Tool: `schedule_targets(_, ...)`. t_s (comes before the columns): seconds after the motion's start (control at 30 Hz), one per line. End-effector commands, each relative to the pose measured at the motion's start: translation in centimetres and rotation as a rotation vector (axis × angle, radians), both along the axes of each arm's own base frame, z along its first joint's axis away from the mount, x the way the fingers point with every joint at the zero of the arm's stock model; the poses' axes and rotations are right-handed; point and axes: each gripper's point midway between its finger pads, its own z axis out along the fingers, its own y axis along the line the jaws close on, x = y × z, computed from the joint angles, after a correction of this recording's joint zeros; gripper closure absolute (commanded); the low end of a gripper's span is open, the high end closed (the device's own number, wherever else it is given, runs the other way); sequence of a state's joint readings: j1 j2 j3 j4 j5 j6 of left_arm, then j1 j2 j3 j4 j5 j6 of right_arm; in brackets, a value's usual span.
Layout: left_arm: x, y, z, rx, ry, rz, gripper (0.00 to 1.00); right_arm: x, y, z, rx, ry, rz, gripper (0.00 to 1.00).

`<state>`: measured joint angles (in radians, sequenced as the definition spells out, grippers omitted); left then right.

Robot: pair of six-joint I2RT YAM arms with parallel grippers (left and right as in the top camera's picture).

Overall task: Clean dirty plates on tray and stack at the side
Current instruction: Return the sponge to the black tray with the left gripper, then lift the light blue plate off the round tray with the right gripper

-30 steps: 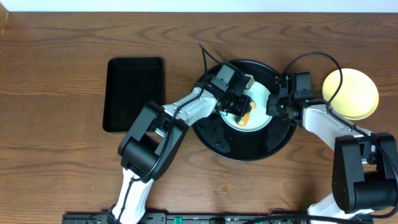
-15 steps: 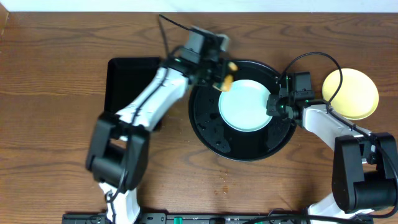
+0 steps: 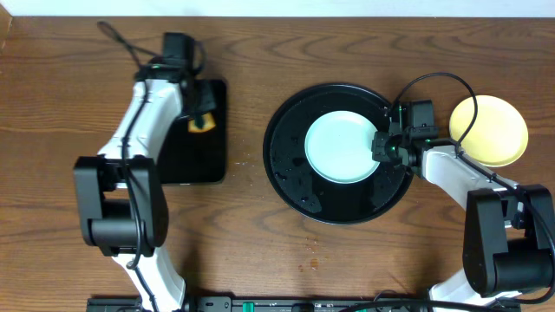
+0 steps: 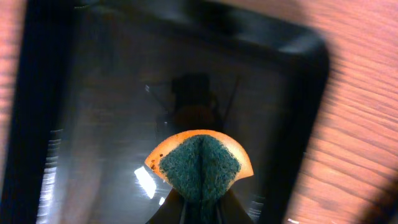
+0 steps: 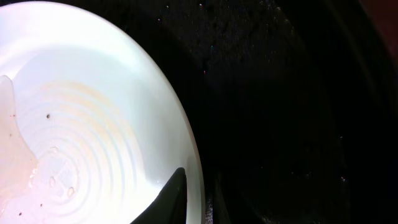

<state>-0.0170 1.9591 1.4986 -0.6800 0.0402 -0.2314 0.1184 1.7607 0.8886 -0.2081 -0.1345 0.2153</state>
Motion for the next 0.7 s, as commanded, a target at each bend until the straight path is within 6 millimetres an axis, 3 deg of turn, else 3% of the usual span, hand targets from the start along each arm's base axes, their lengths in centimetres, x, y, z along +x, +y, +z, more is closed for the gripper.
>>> schedule_targets(0.0, -1.2, 2.4, -2.0, 0.043, 0.056, 0.038, 0.92, -0.4, 0.3, -0.7, -0.009, 0.017, 0.018, 0.86)
schedule_targets(0.17, -2.0, 3.6, -4.4, 0.043, 0.102, 0.062, 0.92, -0.5, 0.3, -0.7, -0.009, 0.017, 0.018, 0.84)
schedule_targets(0.2, -2.0, 3.7, -4.6, 0.044, 0.105, 0.063, 0.87, -0.5, 0.3, -0.7, -0.010, 0.018, 0.019, 0.81)
schedule_targets(0.23, -2.0, 3.8, -4.8, 0.049, 0.108, 0.063, 0.75, -0.5, 0.3, -0.7, -0.010, 0.018, 0.019, 0.76)
schedule_targets(0.3, -2.0, 4.0, -4.8, 0.059, 0.107, 0.067, 0.28, -0.5, 0.3, -0.7, -0.010, 0.018, 0.019, 0.71)
schedule_targets(0.33, -2.0, 4.0, -4.8, 0.058, 0.108, 0.066, 0.19, -0.5, 0.3, -0.7, -0.010, 0.018, 0.018, 0.71)
schedule_targets(0.43, -2.0, 4.0, -4.8, 0.057, 0.108, 0.066, 0.18, -0.6, 0.3, -0.8, -0.010, 0.022, 0.020, 0.74)
schedule_targets(0.57, -2.0, 4.0, -4.8, 0.058, 0.108, 0.066, 0.16, -0.7, 0.8, -0.9, -0.011, 0.026, 0.034, 0.99)
schedule_targets(0.67, -2.0, 4.0, -4.8, 0.058, 0.108, 0.066, 0.16, -0.9, 1.4, -0.9, -0.012, 0.027, 0.049, 0.99)
